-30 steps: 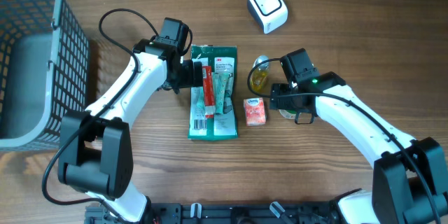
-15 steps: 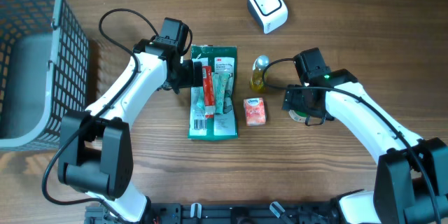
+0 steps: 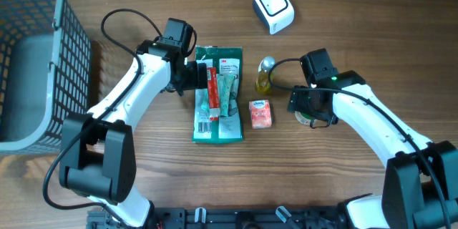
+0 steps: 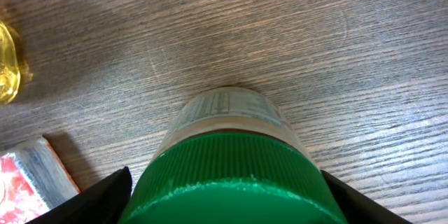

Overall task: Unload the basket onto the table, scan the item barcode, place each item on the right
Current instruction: 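Close the right gripper around the green-lidded jar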

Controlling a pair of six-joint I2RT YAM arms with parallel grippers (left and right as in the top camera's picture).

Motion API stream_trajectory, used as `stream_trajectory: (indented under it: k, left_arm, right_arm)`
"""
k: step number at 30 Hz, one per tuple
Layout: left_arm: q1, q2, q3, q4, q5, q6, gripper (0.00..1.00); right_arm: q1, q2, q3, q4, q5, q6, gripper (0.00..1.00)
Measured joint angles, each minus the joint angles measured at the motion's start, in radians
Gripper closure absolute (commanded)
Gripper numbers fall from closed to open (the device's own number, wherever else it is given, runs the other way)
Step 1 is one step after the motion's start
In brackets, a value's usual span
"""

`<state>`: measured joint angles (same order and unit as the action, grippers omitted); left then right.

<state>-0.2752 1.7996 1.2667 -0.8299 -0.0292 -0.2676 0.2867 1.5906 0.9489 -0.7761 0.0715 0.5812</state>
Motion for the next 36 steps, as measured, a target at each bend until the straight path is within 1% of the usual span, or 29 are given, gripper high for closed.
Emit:
stream_trajectory:
  k: [5,9,23,24,27,31,36]
  left_arm:
    - [0.0,0.0,0.0,0.0,0.0,0.0,0.0]
    - [0.0,0.0,0.0,0.0,0.0,0.0,0.0]
    - [0.0,0.0,0.0,0.0,0.0,0.0,0.0]
    - [0.0,0.0,0.0,0.0,0.0,0.0,0.0]
    - [0.0,0.0,0.0,0.0,0.0,0.0,0.0]
    - [0.0,0.0,0.0,0.0,0.0,0.0,0.0]
    - [0.0,0.0,0.0,0.0,0.0,0.0,0.0]
  right_arm:
    - [-0.001,0.004,0.0,0.004,0.0,0.005,0.17]
    - [-0.001,0.045,0.0,0.015,0.0,0.006,0.17]
    - [-0.005,0.066,0.0,0.029,-0.001,0.006,0.19]
    - [-0.012,0.066,0.0,0.015,-0.005,0.006,0.2]
    - [-0.057,0.066,0.0,-0.004,-0.081,-0.02,0.28]
    - [-0.108,0.066,0.001,-0.042,-0.154,-0.04,0.28]
    - [-0.114,0.066,0.002,-0.031,-0.164,-0.052,0.27]
